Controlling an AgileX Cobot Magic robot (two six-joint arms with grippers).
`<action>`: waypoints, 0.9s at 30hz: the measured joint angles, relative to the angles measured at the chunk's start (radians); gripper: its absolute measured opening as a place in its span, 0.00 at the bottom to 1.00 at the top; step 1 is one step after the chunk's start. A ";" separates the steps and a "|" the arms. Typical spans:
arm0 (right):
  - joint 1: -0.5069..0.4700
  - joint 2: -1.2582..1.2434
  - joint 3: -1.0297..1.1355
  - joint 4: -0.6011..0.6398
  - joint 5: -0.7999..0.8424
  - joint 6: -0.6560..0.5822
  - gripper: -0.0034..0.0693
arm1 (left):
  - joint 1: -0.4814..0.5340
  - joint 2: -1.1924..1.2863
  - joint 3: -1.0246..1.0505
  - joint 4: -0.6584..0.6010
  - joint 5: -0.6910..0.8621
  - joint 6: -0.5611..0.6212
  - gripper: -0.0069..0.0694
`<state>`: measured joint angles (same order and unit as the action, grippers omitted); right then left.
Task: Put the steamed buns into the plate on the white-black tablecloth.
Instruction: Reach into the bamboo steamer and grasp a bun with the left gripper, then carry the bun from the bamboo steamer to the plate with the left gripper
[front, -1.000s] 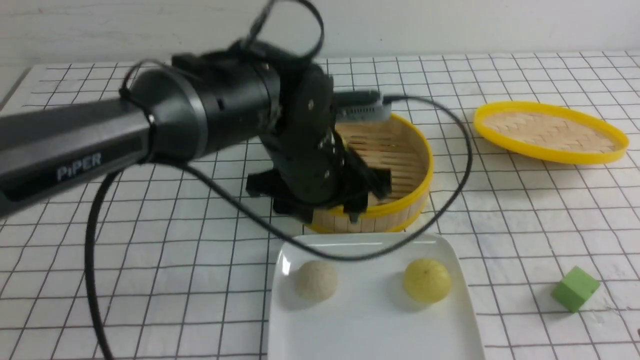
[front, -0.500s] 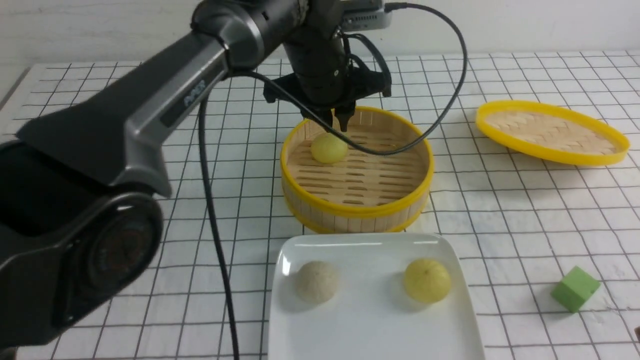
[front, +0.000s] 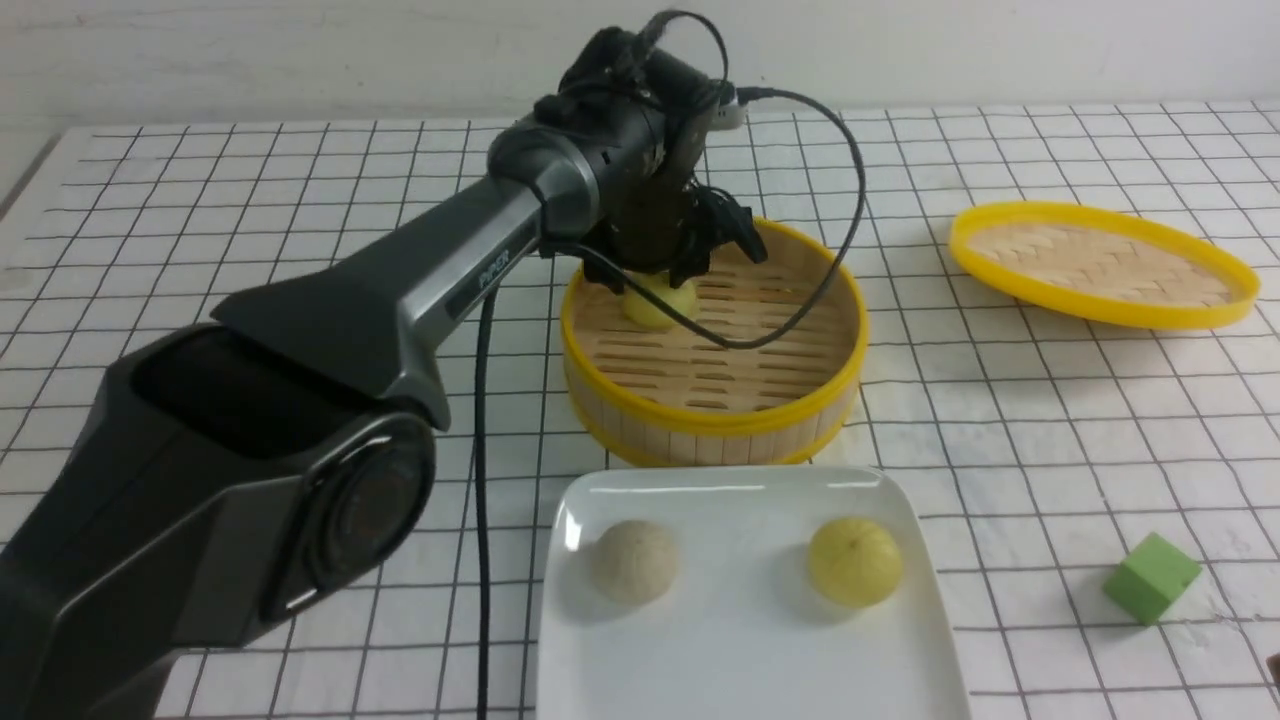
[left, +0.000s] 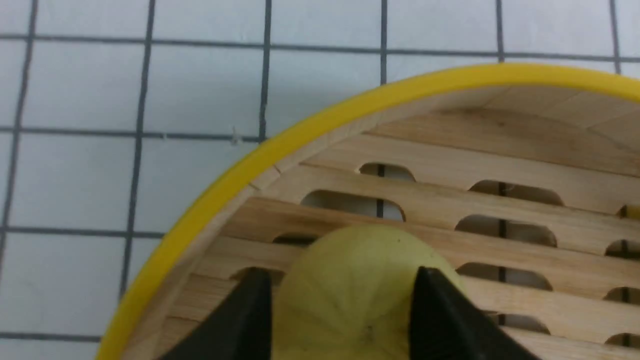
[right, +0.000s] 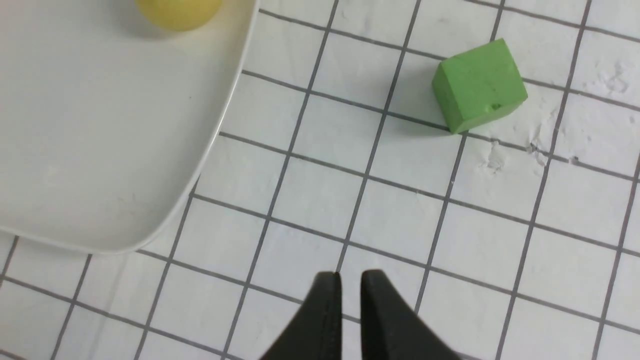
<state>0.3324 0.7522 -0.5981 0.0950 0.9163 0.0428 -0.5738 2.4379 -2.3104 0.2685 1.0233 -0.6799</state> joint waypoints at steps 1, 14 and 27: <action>0.000 0.000 0.000 0.000 0.000 0.000 0.16 | 0.000 0.001 -0.002 -0.023 0.016 0.002 0.36; 0.000 0.000 0.000 0.004 0.011 0.000 0.18 | 0.001 -0.405 -0.131 -0.199 0.214 0.278 0.12; 0.000 0.000 0.000 0.012 0.019 0.000 0.21 | -0.088 -0.984 1.109 -0.445 0.044 0.393 0.14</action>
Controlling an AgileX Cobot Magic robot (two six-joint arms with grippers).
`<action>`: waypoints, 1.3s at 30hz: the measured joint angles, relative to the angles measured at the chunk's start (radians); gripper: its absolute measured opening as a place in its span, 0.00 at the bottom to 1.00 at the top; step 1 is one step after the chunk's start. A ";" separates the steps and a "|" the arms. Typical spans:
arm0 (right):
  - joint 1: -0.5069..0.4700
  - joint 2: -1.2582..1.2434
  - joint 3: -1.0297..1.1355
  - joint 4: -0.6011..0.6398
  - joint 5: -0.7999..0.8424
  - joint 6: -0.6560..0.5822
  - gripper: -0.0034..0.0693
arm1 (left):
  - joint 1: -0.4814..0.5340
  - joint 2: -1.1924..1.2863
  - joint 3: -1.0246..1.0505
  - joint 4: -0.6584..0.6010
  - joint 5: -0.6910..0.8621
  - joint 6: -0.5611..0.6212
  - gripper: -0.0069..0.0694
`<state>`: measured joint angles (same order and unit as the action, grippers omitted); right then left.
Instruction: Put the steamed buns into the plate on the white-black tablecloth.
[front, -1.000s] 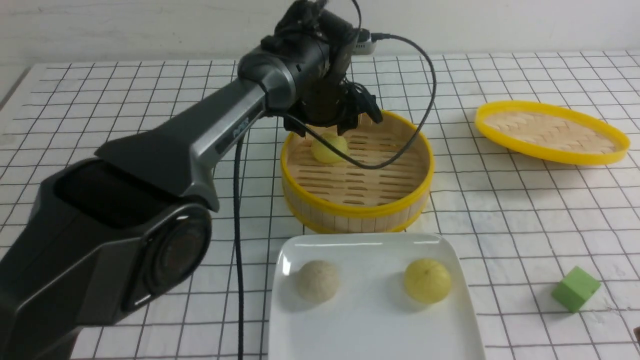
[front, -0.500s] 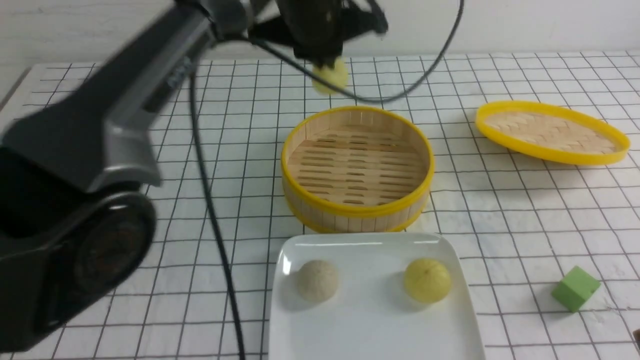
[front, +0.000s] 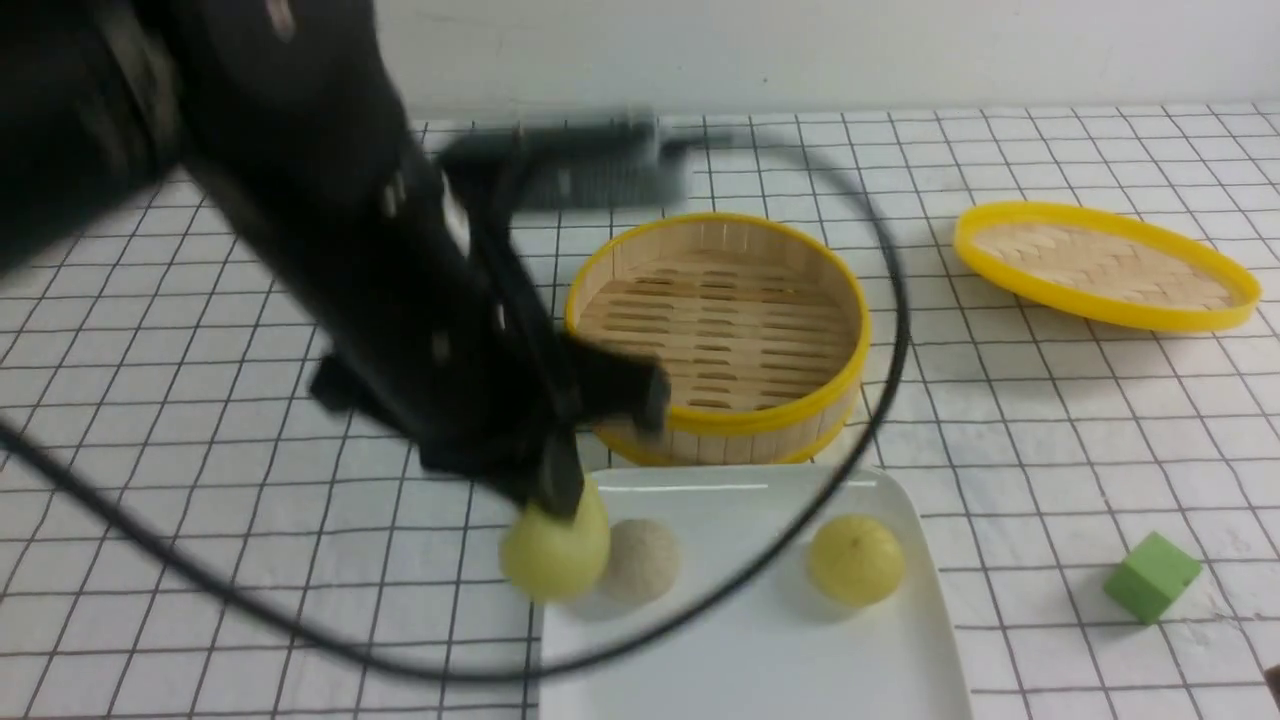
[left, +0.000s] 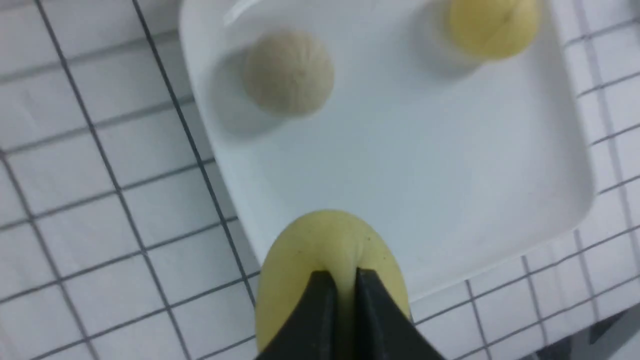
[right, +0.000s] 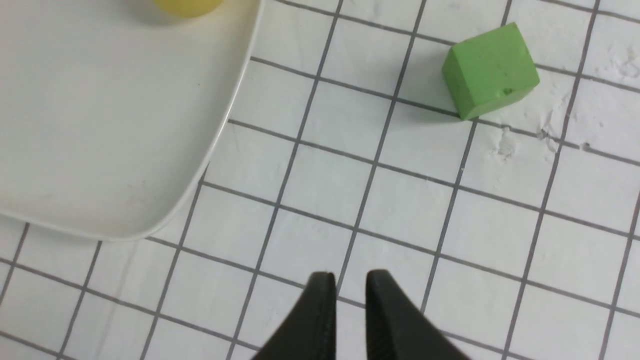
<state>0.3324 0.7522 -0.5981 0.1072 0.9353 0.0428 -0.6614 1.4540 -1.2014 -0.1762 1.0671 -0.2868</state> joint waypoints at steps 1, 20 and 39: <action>0.000 0.000 0.000 0.000 0.000 0.000 0.21 | -0.028 -0.001 0.093 -0.008 -0.114 -0.009 0.16; 0.000 -0.457 -0.014 -0.003 0.050 0.026 0.03 | -0.132 0.126 0.274 0.006 -0.490 -0.019 0.82; 0.000 -0.680 0.343 0.011 -0.594 0.011 0.03 | -0.132 0.126 0.212 0.058 -0.407 -0.019 0.35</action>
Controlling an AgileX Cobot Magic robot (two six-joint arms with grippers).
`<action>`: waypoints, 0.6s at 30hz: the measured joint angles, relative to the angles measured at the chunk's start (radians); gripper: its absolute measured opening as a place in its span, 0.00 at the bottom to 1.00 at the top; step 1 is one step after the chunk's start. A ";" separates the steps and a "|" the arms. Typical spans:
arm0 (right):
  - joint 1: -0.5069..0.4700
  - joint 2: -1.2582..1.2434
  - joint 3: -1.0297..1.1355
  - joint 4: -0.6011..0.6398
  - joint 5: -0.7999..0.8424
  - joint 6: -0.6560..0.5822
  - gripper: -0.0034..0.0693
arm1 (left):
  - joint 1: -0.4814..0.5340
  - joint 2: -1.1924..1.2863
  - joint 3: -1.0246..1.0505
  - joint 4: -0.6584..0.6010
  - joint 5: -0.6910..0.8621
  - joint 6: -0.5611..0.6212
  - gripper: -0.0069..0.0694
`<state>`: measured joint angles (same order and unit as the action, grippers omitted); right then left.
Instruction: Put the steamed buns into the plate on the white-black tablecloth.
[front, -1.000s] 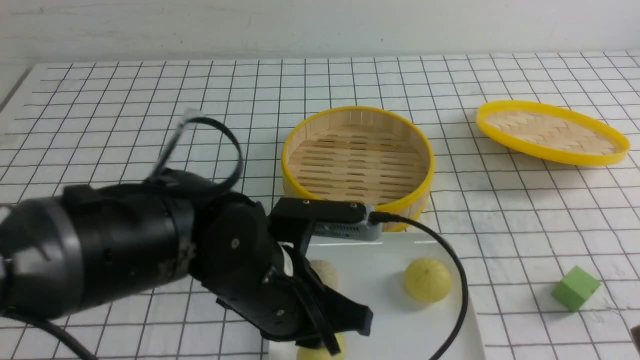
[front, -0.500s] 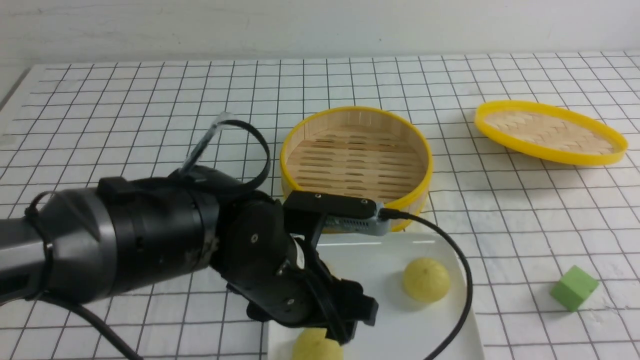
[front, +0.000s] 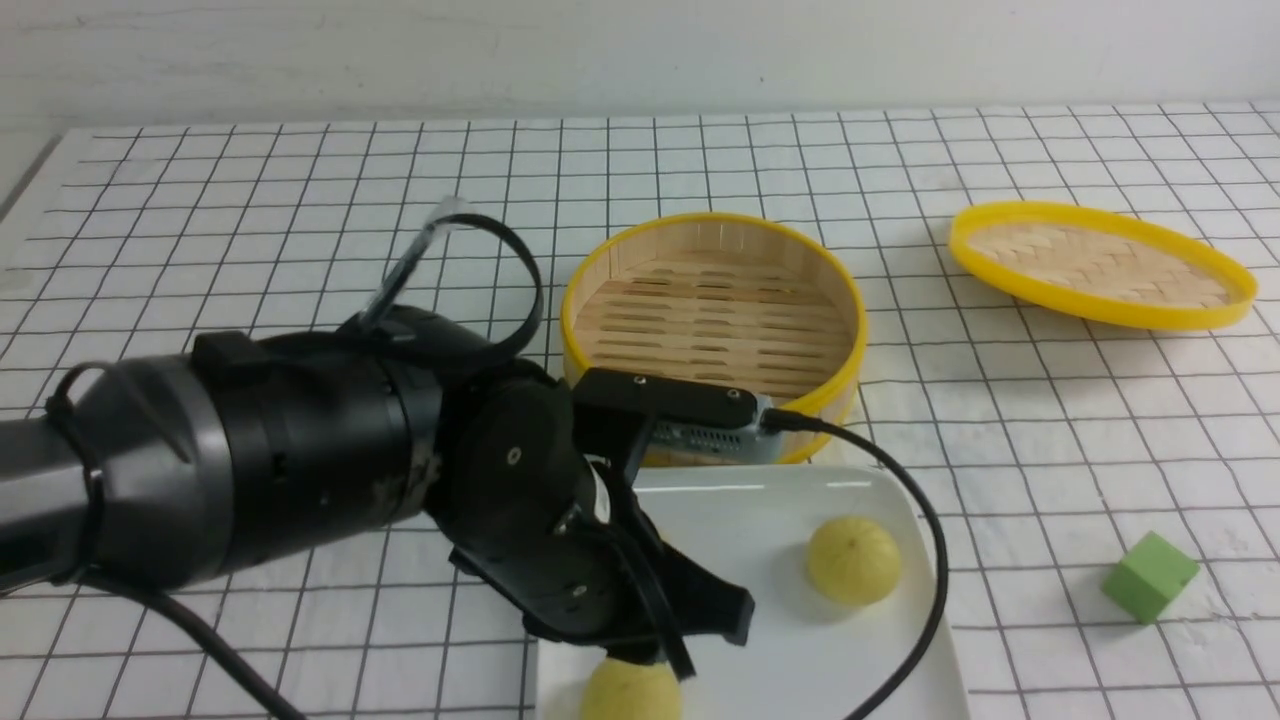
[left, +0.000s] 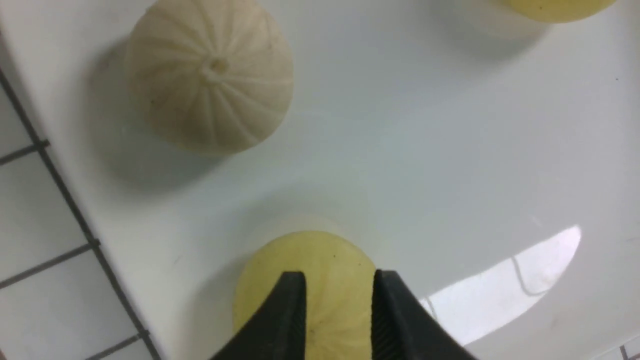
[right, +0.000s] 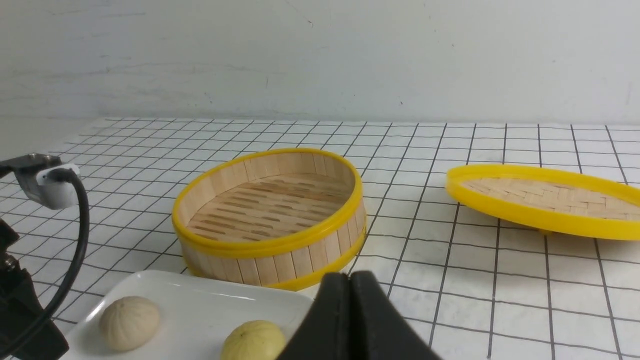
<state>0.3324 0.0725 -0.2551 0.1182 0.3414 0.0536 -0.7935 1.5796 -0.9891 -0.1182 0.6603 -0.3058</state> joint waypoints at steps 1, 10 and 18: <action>0.000 0.000 0.000 0.000 0.000 -0.001 0.03 | 0.000 0.000 0.000 0.000 0.000 0.000 0.33; 0.000 -0.002 0.003 -0.006 0.000 -0.003 0.04 | 0.000 -0.003 -0.009 0.054 0.016 0.000 0.09; -0.124 -0.066 0.151 -0.071 -0.010 -0.003 0.04 | 0.000 -0.103 -0.020 0.071 0.093 -0.003 0.09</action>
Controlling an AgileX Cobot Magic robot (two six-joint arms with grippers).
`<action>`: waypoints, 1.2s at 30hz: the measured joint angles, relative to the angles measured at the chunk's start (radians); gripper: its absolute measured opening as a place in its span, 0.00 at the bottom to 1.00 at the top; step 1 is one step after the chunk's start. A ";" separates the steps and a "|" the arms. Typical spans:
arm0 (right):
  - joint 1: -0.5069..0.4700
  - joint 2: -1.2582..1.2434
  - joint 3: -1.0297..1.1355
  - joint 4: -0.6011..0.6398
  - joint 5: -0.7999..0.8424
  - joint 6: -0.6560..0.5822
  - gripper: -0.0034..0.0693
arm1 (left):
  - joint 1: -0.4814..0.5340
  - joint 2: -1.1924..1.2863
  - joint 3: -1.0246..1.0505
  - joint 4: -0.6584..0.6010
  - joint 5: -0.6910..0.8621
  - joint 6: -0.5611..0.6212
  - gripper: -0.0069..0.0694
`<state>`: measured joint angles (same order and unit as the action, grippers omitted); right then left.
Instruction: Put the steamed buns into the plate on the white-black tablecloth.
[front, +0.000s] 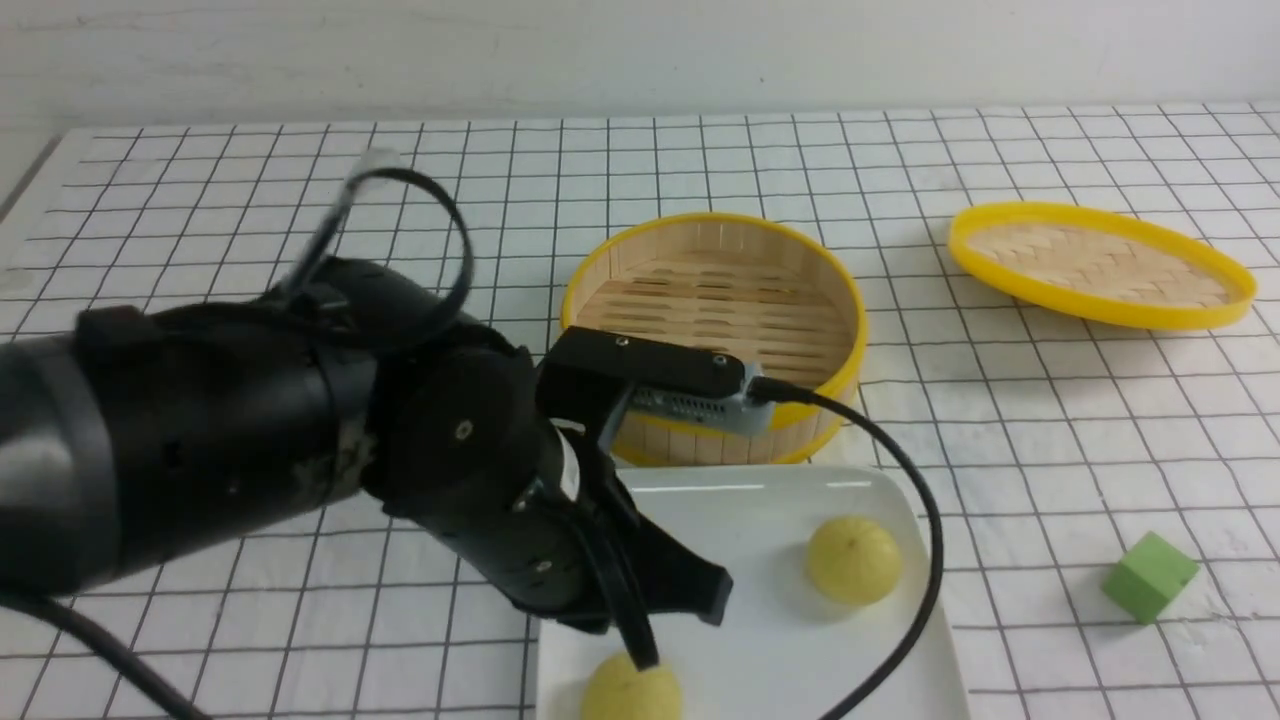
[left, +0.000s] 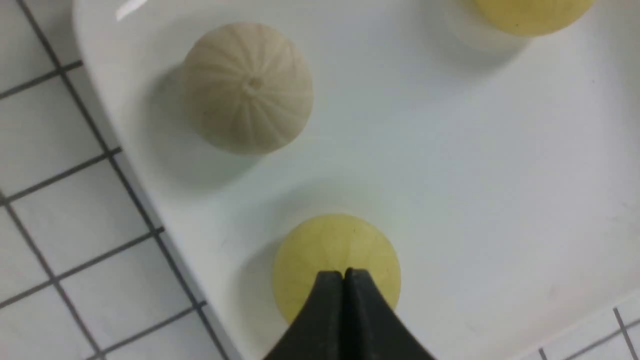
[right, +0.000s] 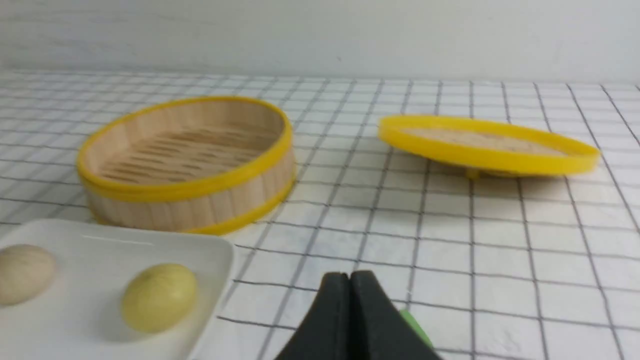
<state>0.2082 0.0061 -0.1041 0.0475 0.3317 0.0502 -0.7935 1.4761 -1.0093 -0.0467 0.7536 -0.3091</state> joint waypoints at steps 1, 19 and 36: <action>-0.035 -0.011 0.027 -0.006 0.008 0.000 0.05 | 0.000 -0.022 0.000 0.010 0.017 0.000 0.09; -0.177 -0.018 0.124 -0.048 0.065 0.000 0.06 | -0.001 -0.743 0.345 0.231 0.025 -0.236 0.09; -0.177 -0.018 0.124 -0.048 0.065 0.000 0.08 | -0.001 -0.968 0.500 0.345 -0.173 -0.353 0.11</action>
<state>0.0316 -0.0124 0.0204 0.0000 0.3963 0.0502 -0.7945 0.5080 -0.5090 0.2983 0.5811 -0.6622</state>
